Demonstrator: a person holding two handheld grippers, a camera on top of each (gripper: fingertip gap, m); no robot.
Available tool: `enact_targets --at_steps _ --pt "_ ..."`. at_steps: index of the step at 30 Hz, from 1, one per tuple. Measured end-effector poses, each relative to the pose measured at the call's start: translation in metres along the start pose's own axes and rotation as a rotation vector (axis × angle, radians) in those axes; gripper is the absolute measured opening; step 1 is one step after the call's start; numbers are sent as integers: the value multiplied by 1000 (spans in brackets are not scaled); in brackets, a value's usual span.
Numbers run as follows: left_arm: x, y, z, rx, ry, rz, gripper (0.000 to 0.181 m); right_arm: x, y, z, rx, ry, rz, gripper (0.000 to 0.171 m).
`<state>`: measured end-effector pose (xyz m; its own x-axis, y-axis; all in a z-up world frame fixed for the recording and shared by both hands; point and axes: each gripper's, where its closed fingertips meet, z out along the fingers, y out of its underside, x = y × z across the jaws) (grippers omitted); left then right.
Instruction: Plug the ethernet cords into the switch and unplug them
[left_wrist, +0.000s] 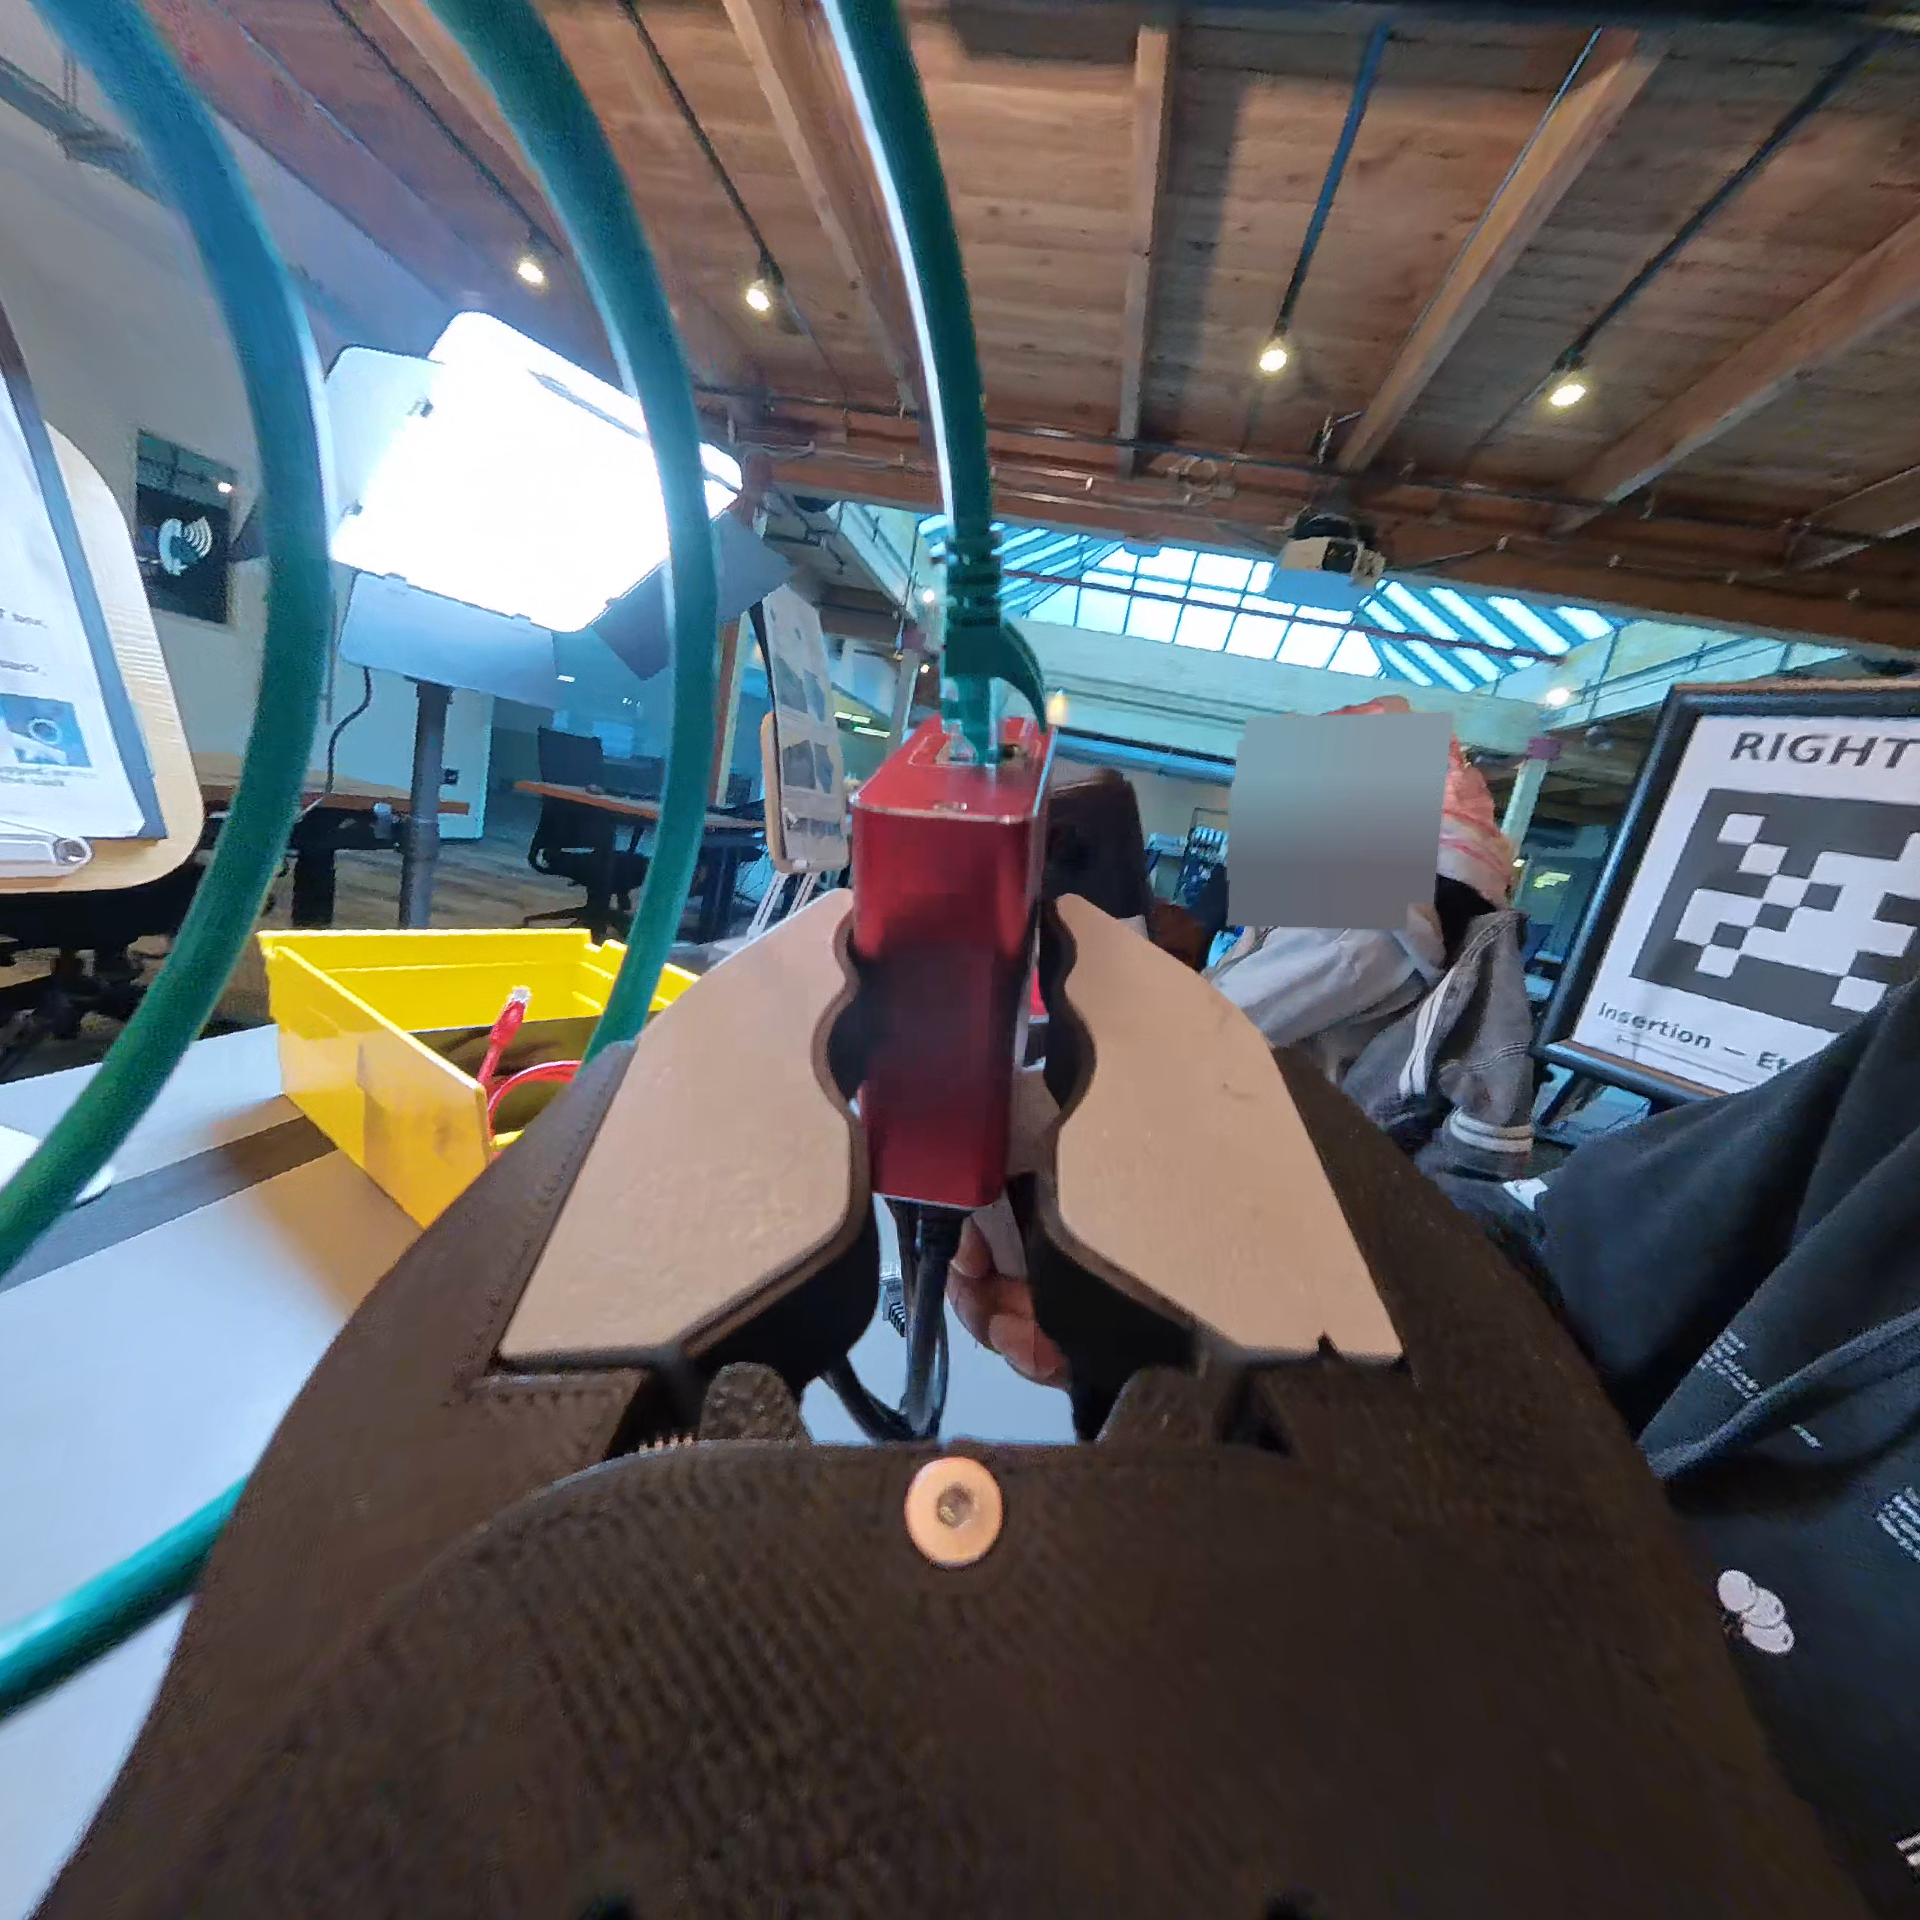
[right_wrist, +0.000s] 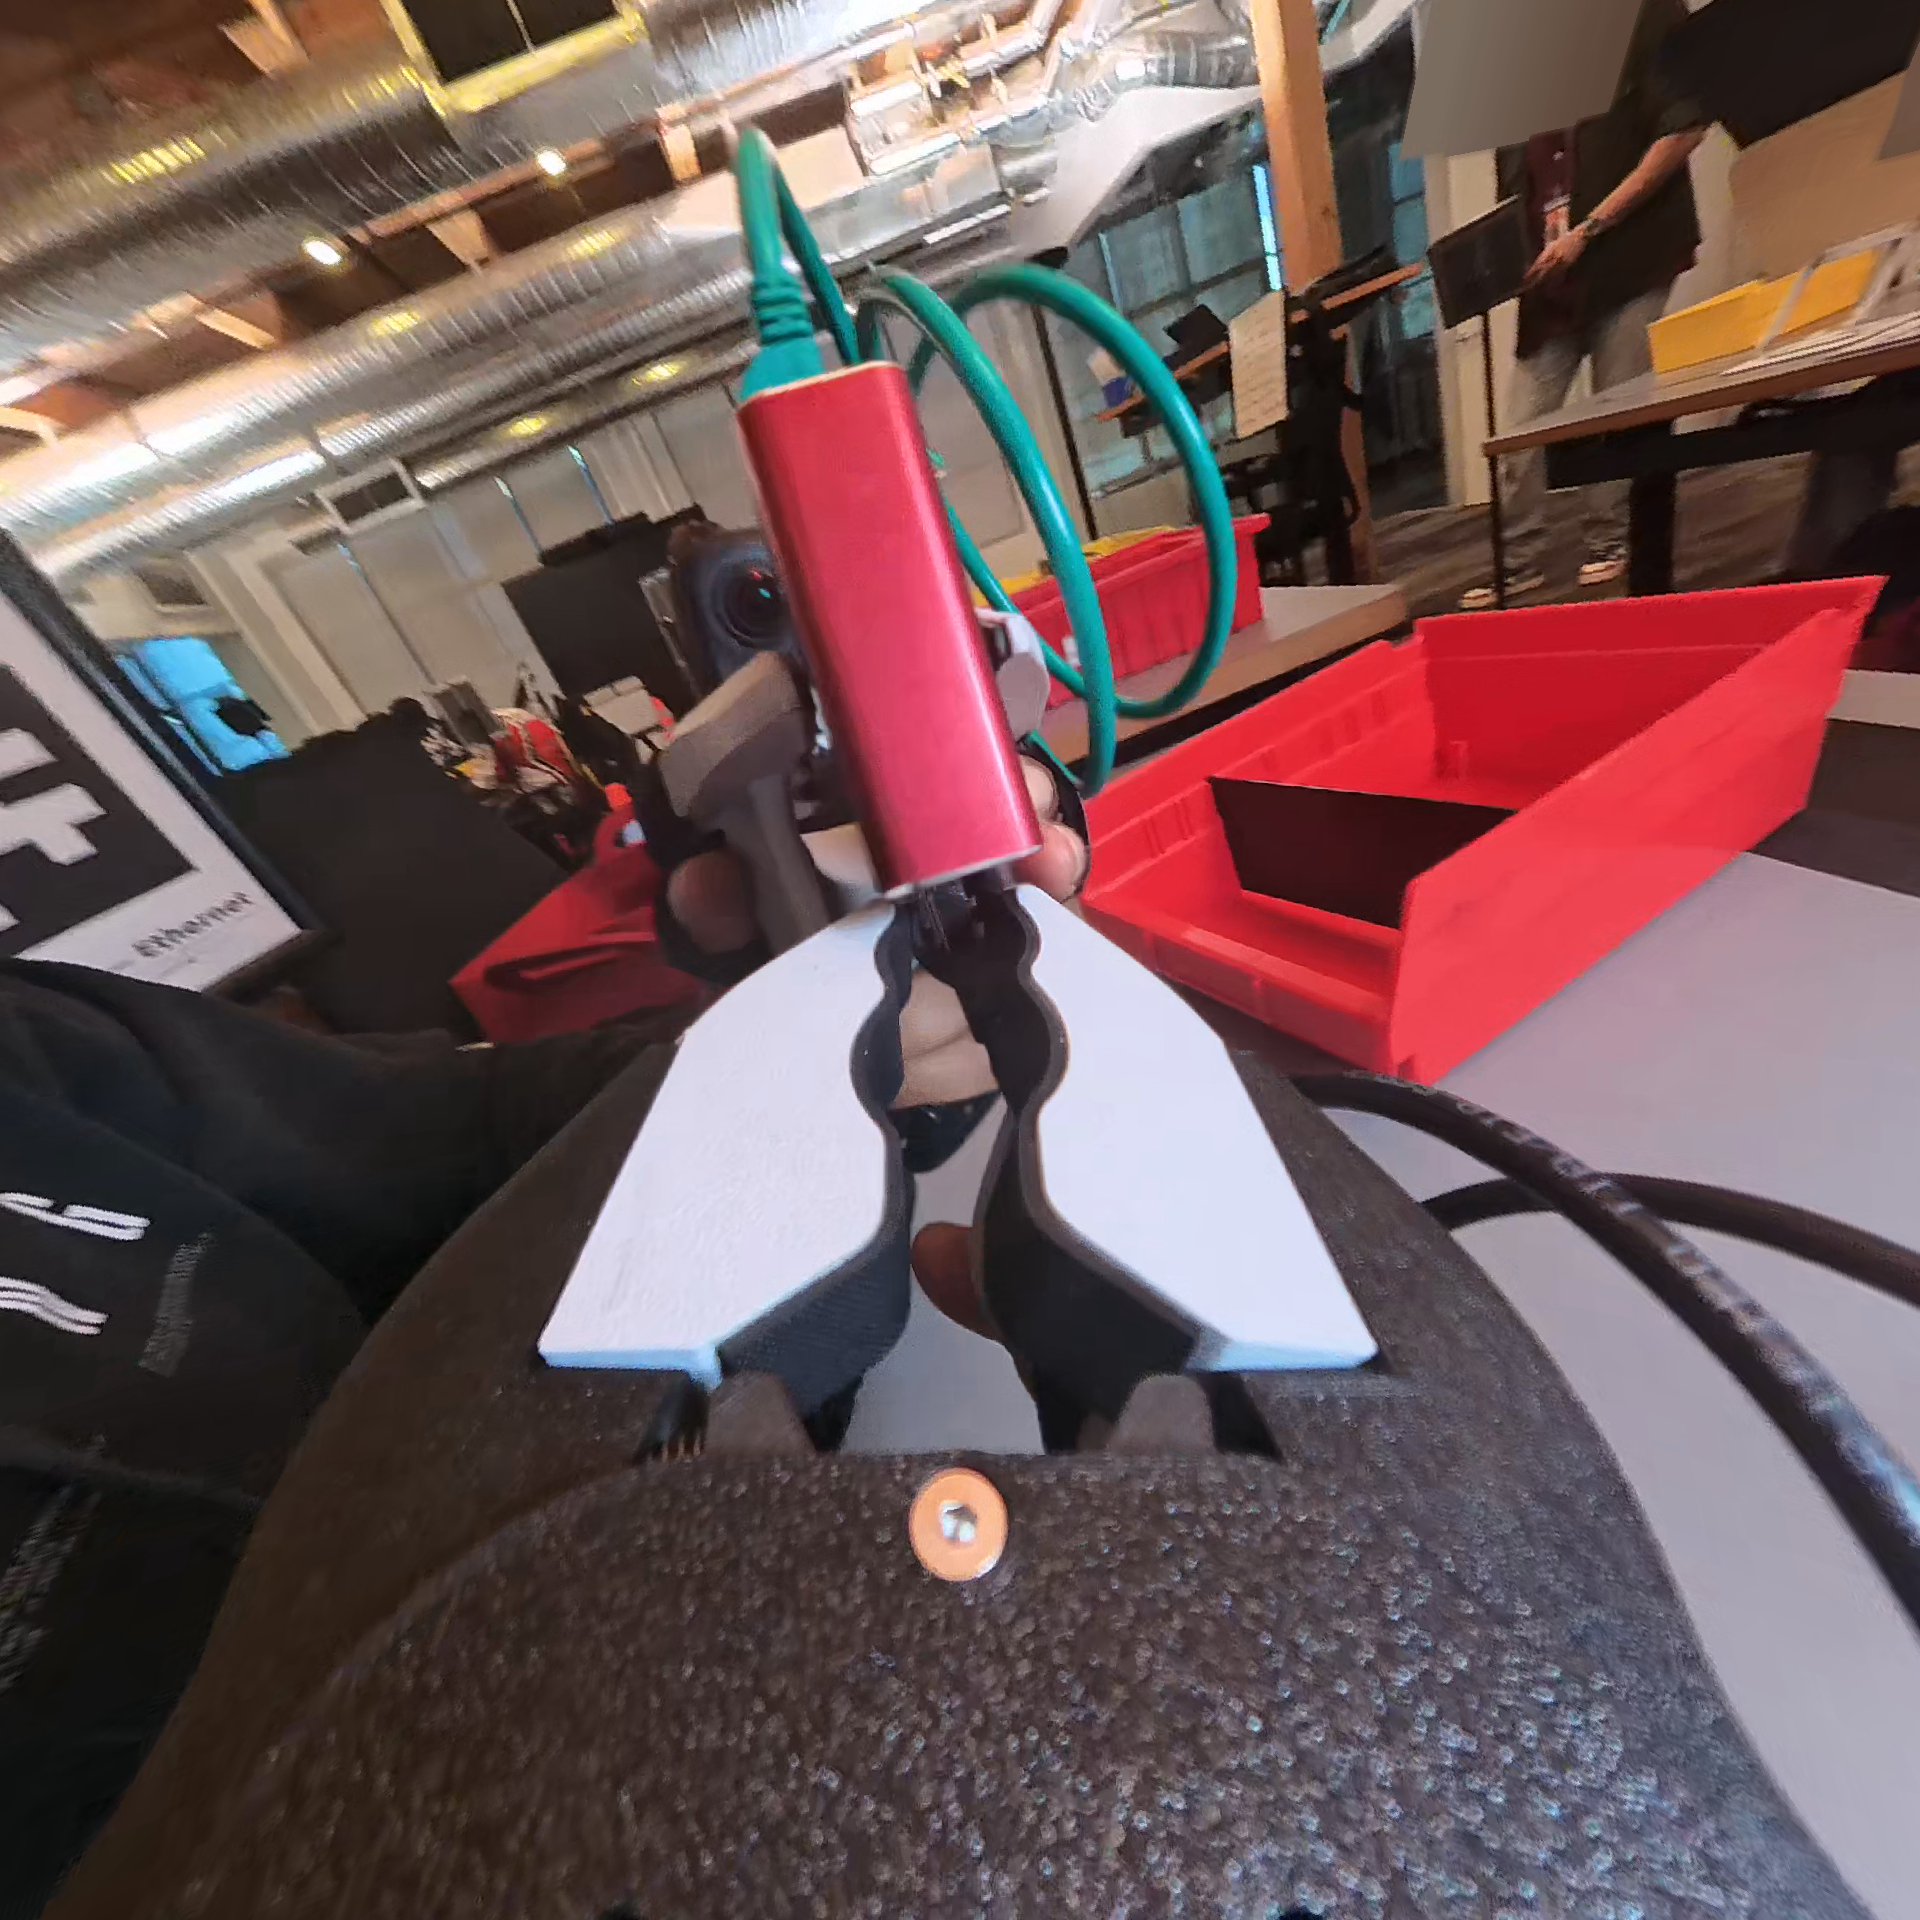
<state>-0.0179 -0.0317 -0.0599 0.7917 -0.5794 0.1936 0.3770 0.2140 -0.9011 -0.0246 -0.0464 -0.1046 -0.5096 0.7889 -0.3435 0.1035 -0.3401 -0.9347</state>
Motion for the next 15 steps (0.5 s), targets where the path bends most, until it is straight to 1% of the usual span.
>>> enact_targets --at_steps 4,6,8,9,10,11,12,13,14,15 --pt "-3 2 -2 -38 -28 16 29 6 2 1 -33 65 -41 13" --pt "-4 2 -4 -40 -45 63 28 8 3 3 -44 75 -52 13" --pt "-2 4 -4 -64 -55 154 28 10 3 3 -49 54 -25 13" --pt "3 -2 -4 -42 -39 190 28 17 10 1 -83 94 -17 13" --pt "24 -25 -6 66 65 164 27 34 22 -3 -112 168 -43 12" --pt "39 -46 -8 112 114 156 27 38 35 -7 -120 148 29 12" --pt "42 -58 -9 111 74 241 27 31 39 -11 -96 113 63 12" --pt "35 -60 -10 74 3 332 28 23 36 -13 -94 119 -5 13" --pt "22 -56 -12 33 -45 331 27 12 27 -14 -91 106 -57 13" --pt "10 -48 -14 -8 -47 251 27 2 16 -16 -102 77 -84 13"
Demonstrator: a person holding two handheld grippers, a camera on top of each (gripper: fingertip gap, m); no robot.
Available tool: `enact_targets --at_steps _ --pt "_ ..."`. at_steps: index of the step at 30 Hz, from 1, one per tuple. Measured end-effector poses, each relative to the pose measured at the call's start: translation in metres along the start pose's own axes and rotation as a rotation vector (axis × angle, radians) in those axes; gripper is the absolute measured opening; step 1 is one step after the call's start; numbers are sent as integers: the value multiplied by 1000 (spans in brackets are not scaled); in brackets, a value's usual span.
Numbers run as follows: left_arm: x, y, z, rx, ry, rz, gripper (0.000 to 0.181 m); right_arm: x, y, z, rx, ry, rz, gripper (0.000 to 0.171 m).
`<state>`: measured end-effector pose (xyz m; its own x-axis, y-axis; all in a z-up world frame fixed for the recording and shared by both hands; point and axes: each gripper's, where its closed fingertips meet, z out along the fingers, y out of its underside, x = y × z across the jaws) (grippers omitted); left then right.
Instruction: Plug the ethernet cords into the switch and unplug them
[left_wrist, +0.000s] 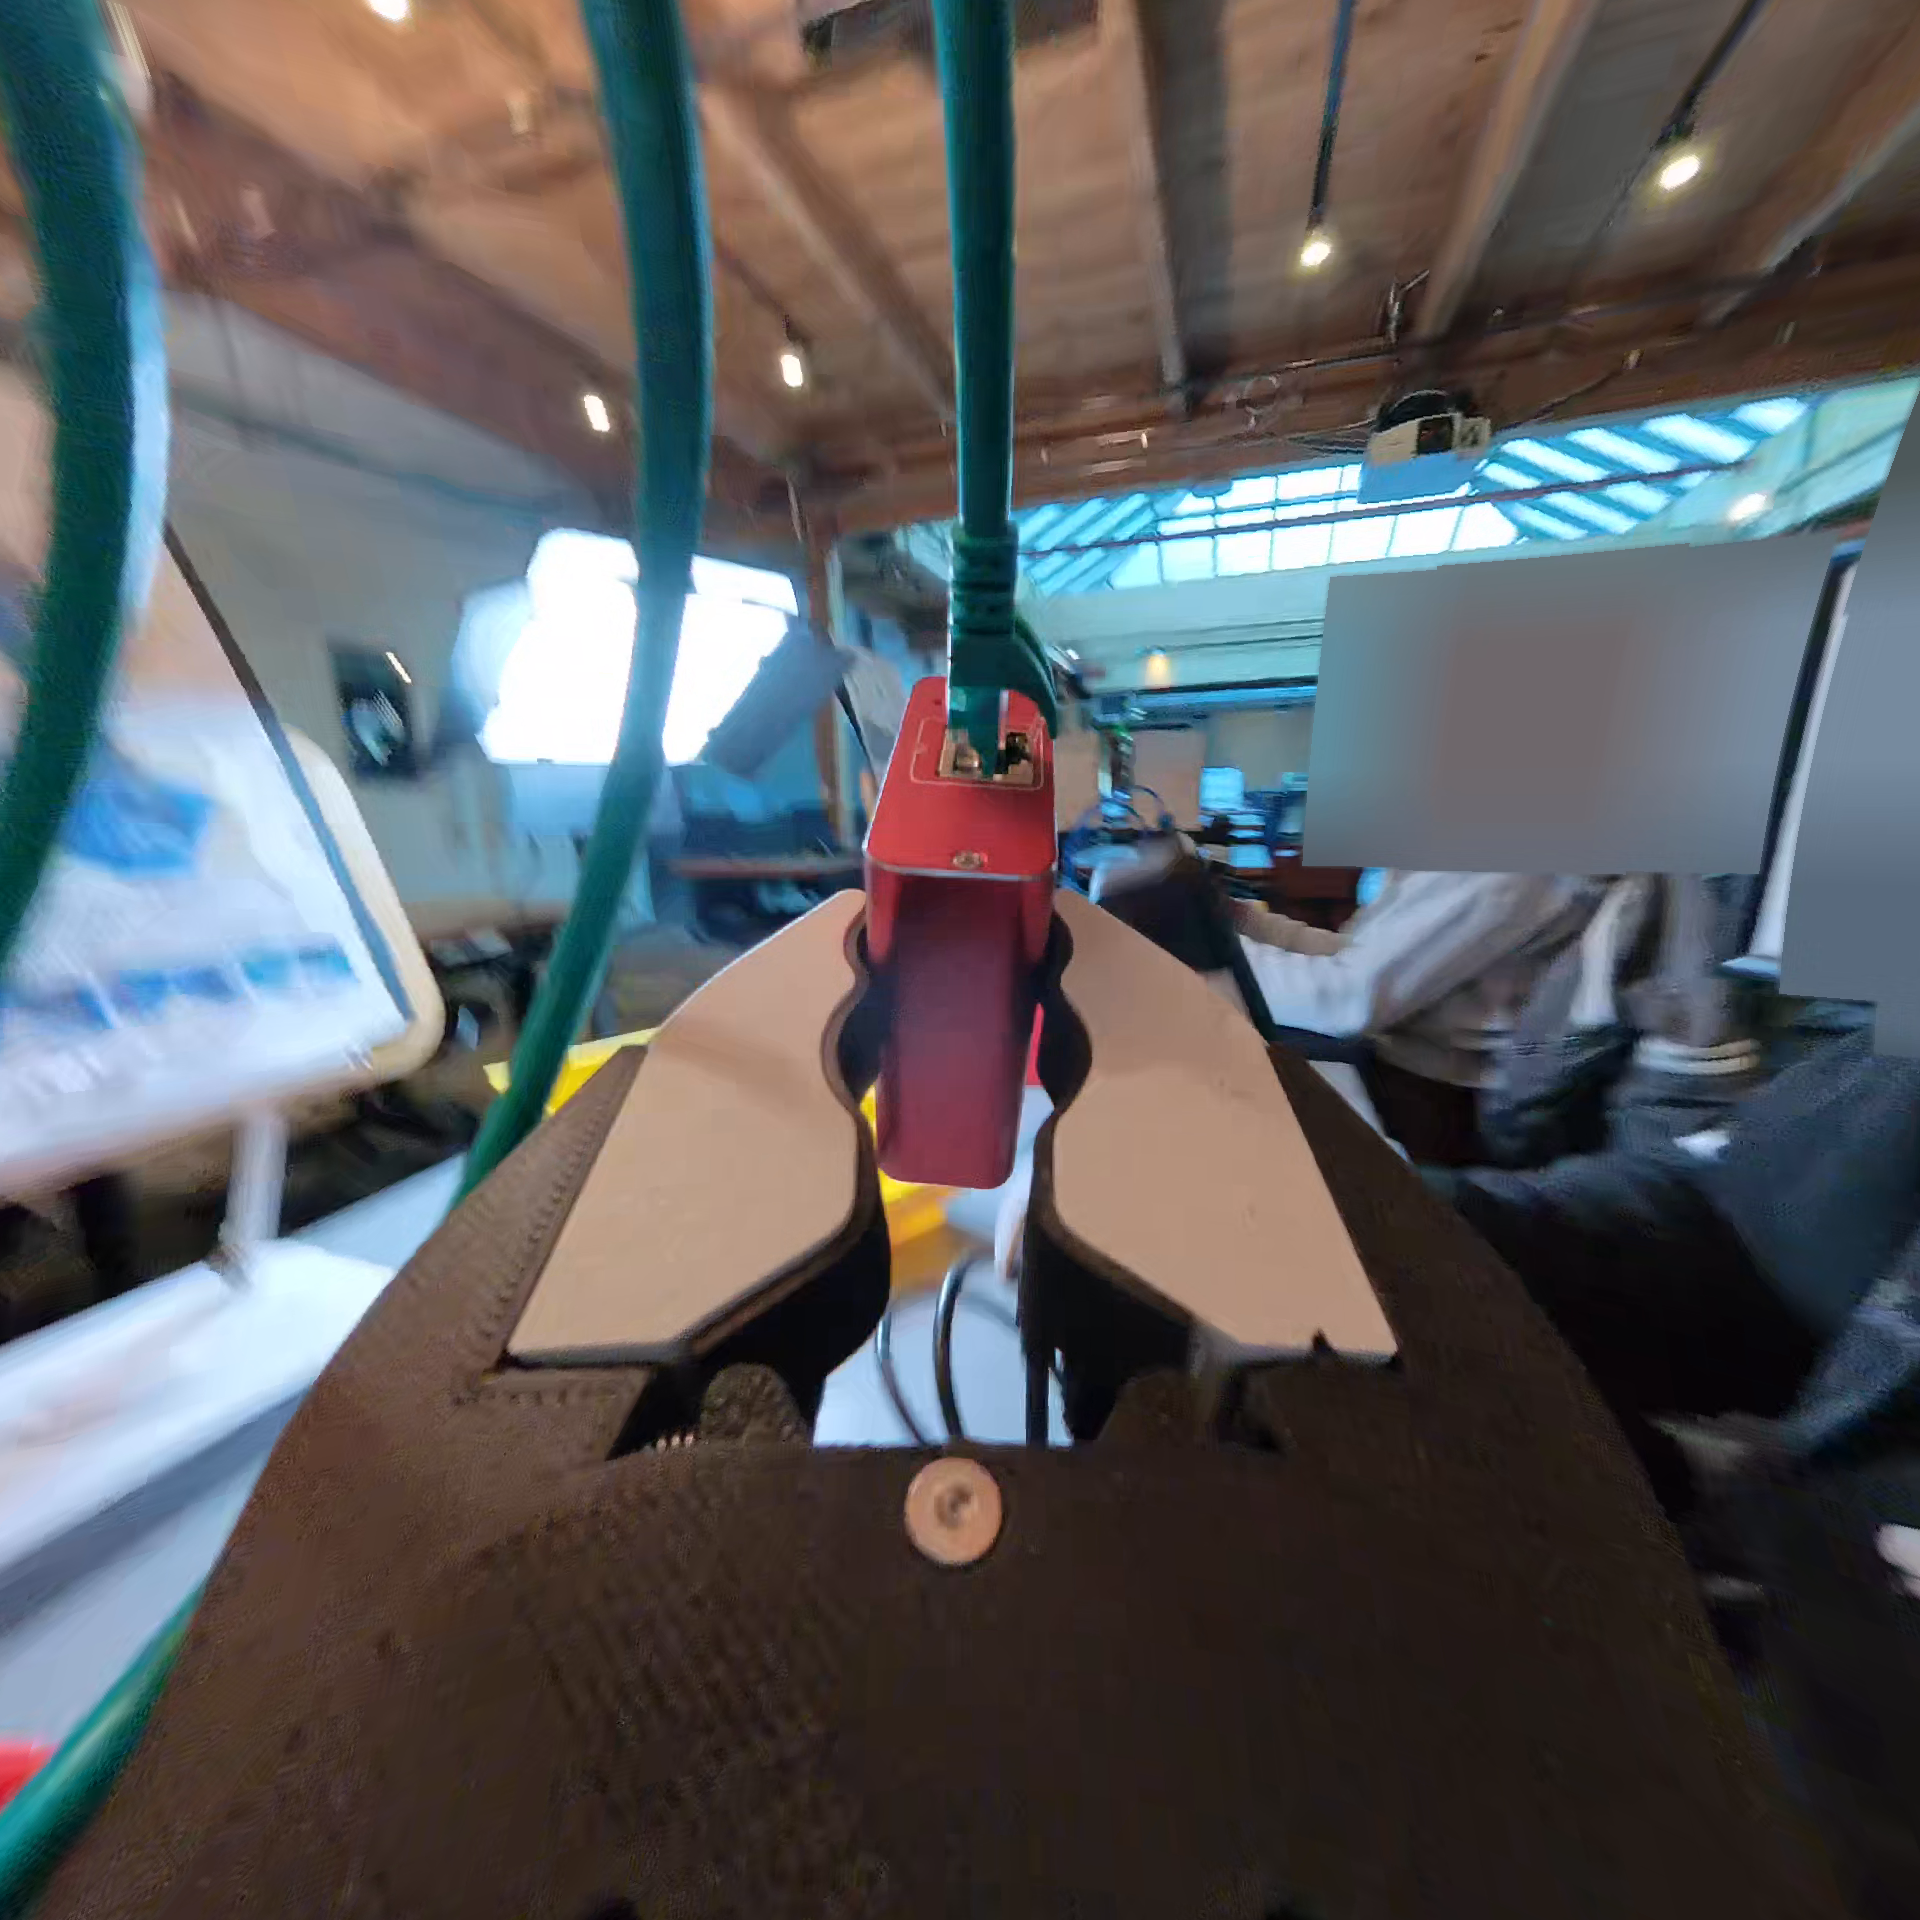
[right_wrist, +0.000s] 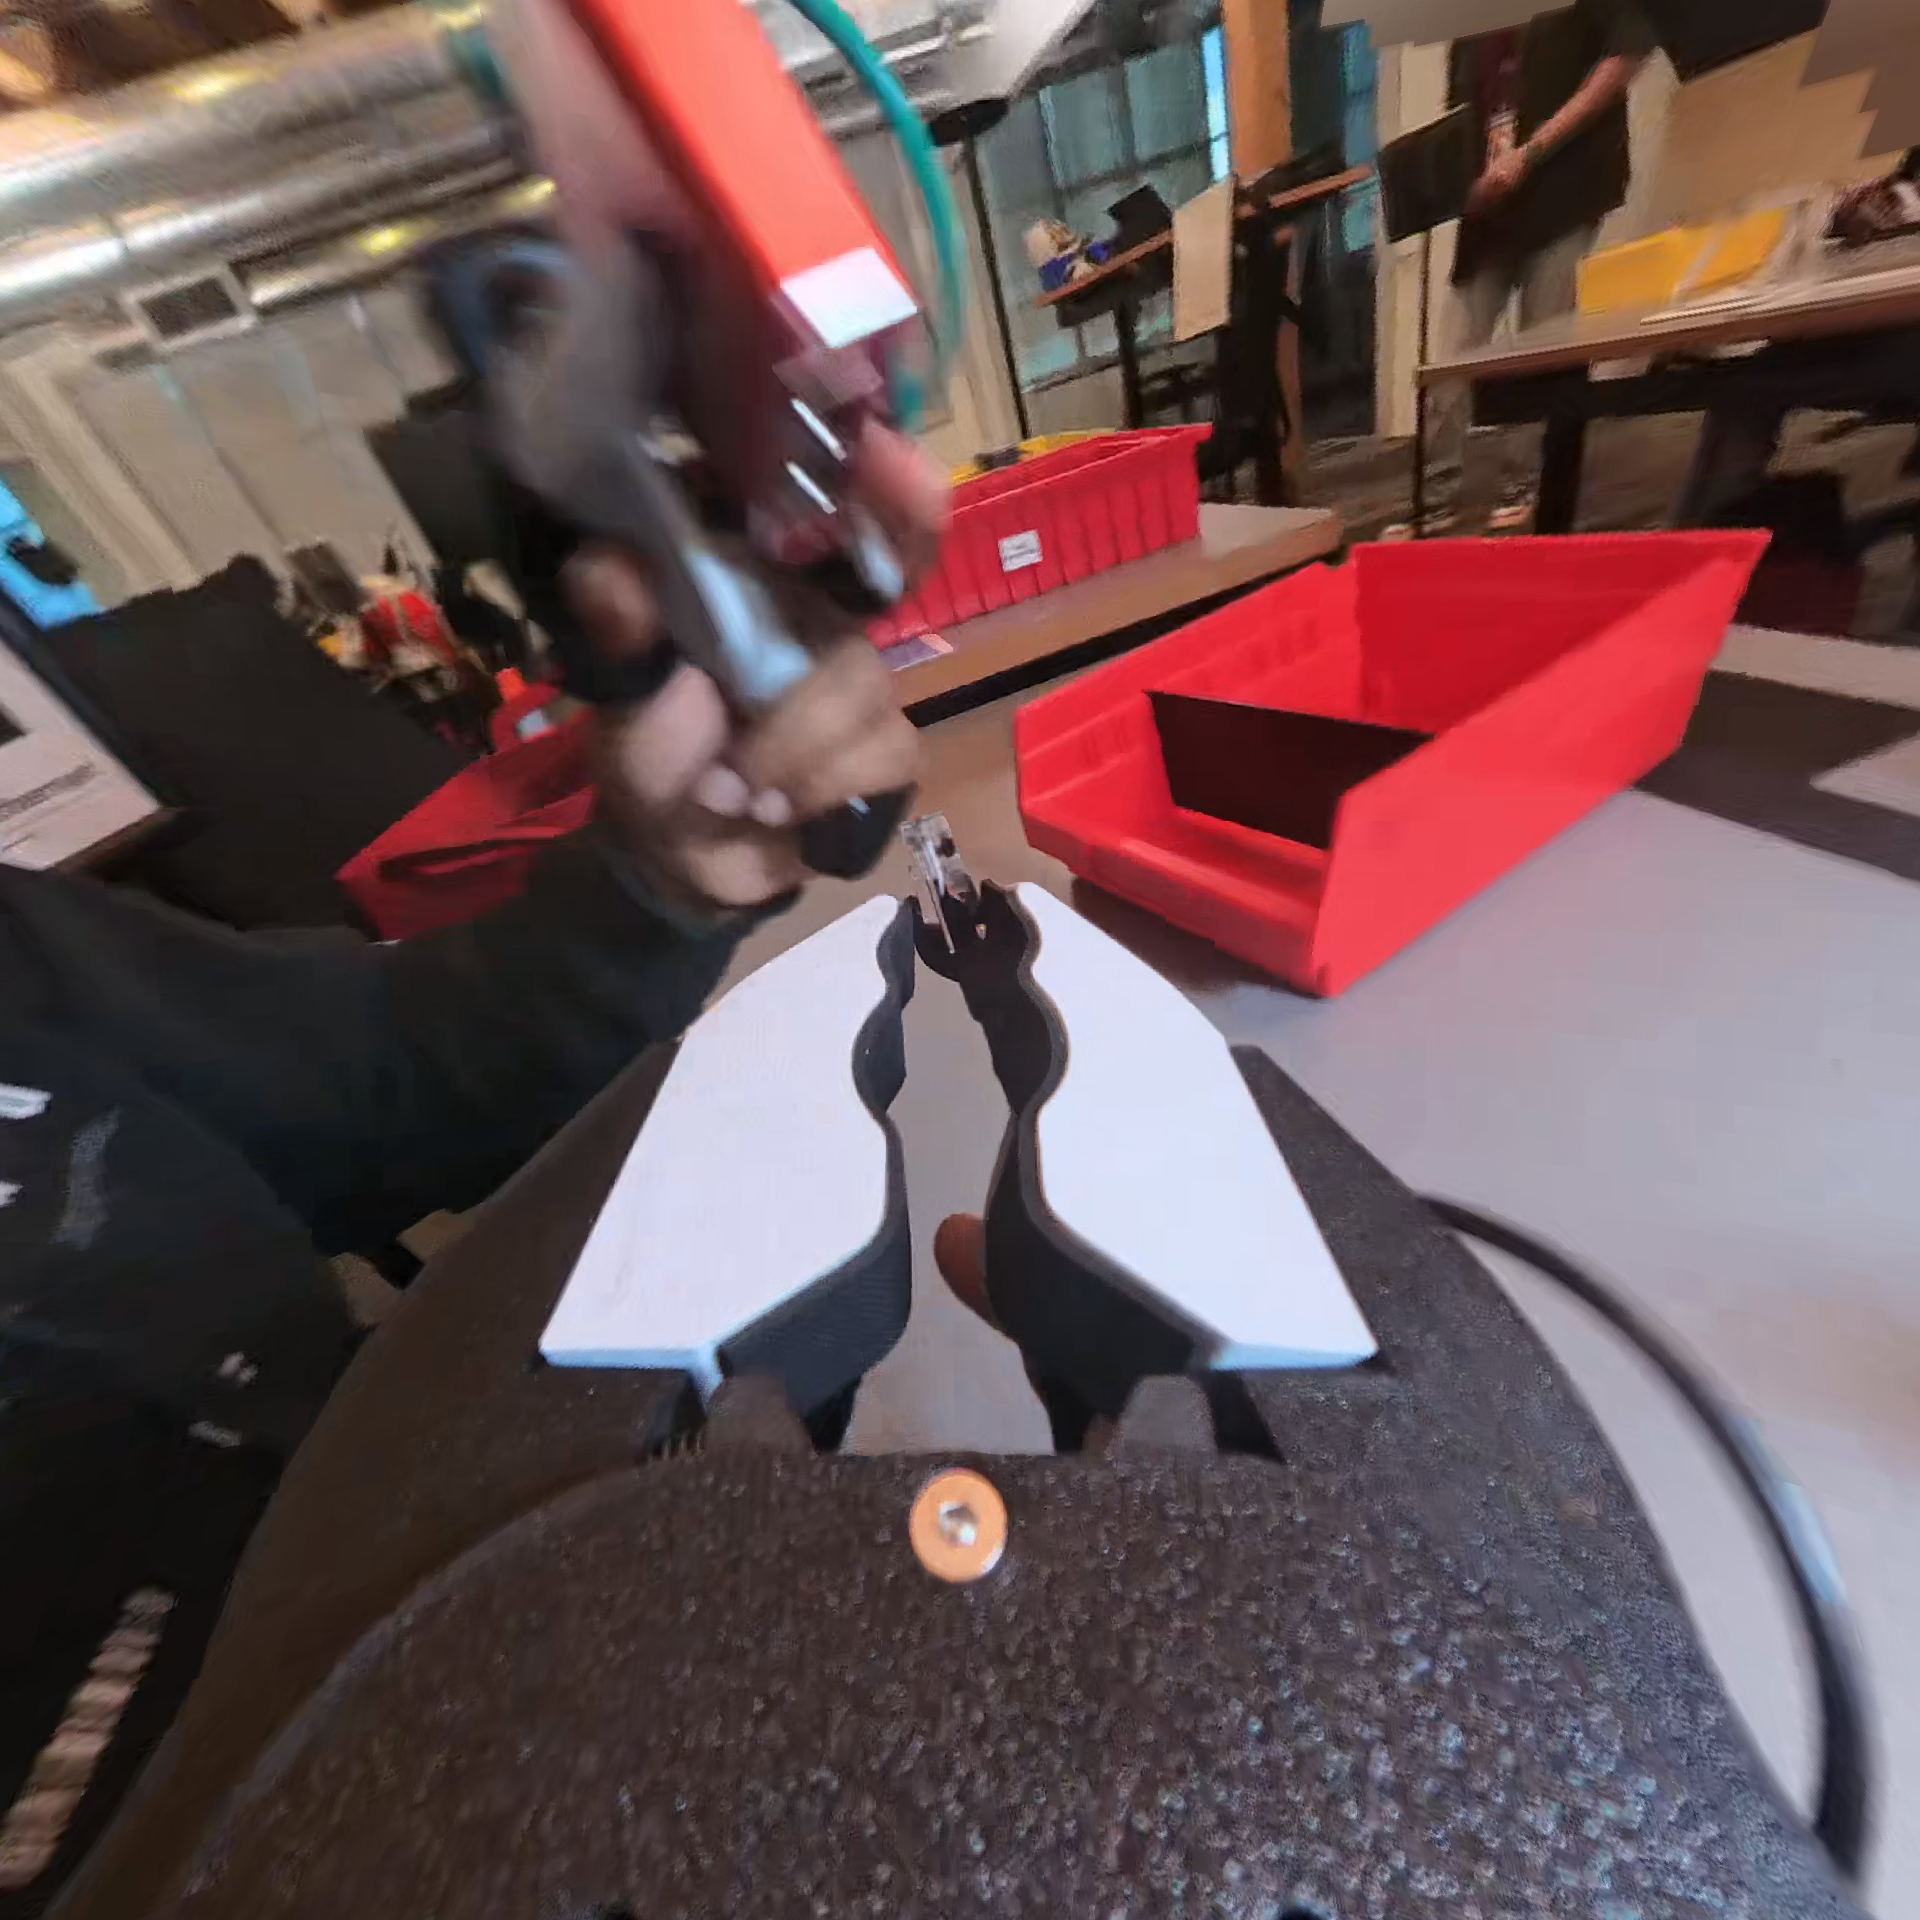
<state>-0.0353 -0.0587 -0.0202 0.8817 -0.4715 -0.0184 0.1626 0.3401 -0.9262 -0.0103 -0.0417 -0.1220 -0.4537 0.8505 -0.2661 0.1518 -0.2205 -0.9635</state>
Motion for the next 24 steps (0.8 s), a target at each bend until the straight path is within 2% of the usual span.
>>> enact_targets --at_steps 2,6,12,16,20,24 --pt "-16 18 -5 -47 10 -160 27 -1 -29 -15 -12 21 -78 13" --pt "-36 50 -10 -161 -12 -252 27 29 -83 -52 -80 113 -118 13" --pt "-28 86 -1 -265 8 -221 27 123 -134 -93 -177 388 -179 13" --pt "-20 102 4 -307 33 -224 27 200 -130 -111 -256 531 -115 13" --pt "-17 114 6 -340 35 -223 27 272 -88 -130 -297 620 19 14" --pt "-17 119 6 -364 33 -212 27 296 -60 -138 -256 629 7 20"
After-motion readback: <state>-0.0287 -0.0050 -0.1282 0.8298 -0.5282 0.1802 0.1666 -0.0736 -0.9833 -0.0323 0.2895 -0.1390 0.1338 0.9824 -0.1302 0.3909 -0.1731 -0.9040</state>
